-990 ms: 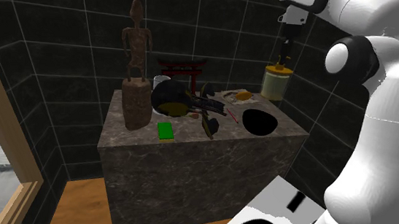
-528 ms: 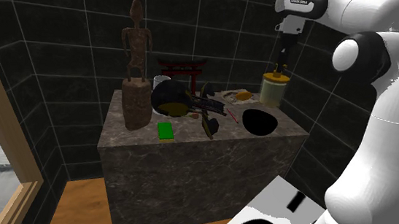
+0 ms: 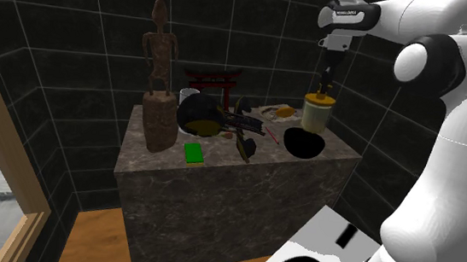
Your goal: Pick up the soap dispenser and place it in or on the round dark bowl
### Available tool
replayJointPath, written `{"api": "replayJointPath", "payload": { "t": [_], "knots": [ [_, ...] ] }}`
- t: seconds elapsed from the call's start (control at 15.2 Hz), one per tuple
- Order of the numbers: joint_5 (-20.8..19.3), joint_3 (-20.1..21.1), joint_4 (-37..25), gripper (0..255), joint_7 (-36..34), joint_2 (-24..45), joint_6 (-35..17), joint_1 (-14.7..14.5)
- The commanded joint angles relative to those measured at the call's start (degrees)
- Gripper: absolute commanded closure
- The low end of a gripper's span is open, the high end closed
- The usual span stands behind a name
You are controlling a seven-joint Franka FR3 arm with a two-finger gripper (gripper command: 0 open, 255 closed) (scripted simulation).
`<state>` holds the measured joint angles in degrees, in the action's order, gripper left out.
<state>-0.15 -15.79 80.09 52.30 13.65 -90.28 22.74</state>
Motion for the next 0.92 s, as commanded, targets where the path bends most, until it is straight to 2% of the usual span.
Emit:
{"api": "replayJointPath", "payload": {
  "t": [0.0, 0.66, 0.86],
  "knots": [
    [-0.1, 0.0, 2.2, 255, 0.0, -0.4, -1.9, 0.0],
    [-0.3, 0.1, 10.6, 255, -0.5, -1.0, -9.7, -0.3],
    [-0.3, 0.1, 10.6, 255, -0.5, -1.0, -9.7, -0.3]
  ]
}}
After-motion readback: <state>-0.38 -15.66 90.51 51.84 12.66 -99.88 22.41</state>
